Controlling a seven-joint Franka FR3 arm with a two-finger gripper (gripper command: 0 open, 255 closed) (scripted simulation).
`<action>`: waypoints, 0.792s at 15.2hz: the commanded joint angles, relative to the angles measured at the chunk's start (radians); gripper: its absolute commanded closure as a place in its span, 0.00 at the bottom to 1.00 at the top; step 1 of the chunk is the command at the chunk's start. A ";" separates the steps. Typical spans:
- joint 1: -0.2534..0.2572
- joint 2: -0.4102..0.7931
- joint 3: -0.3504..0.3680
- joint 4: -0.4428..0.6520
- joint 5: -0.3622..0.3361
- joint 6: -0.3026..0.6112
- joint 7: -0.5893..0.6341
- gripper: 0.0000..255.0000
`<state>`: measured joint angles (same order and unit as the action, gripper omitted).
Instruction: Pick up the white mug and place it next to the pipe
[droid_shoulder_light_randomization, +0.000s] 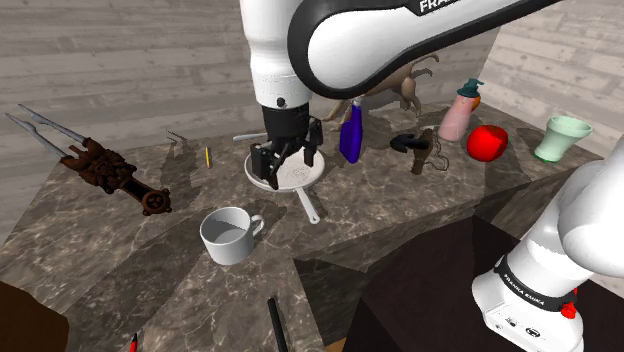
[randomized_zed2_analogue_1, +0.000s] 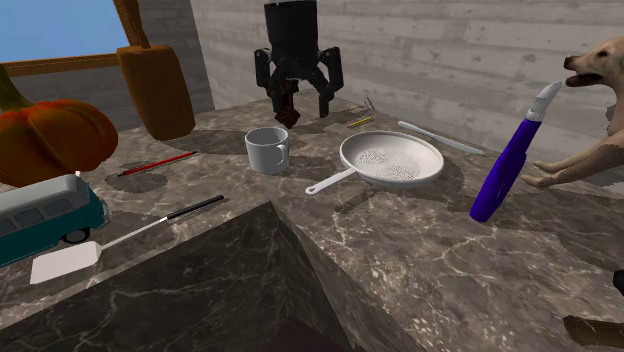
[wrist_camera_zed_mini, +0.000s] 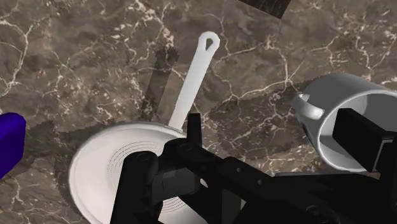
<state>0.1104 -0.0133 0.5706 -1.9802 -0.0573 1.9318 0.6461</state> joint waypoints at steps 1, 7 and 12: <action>0.020 0.088 0.022 0.059 -0.045 0.009 0.063 0.00; 0.125 0.342 0.034 0.278 -0.178 -0.013 0.212 0.00; 0.248 0.557 0.008 0.516 -0.265 -0.067 0.291 0.00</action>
<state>0.3330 0.5032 0.5835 -1.5084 -0.3068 1.8738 0.9207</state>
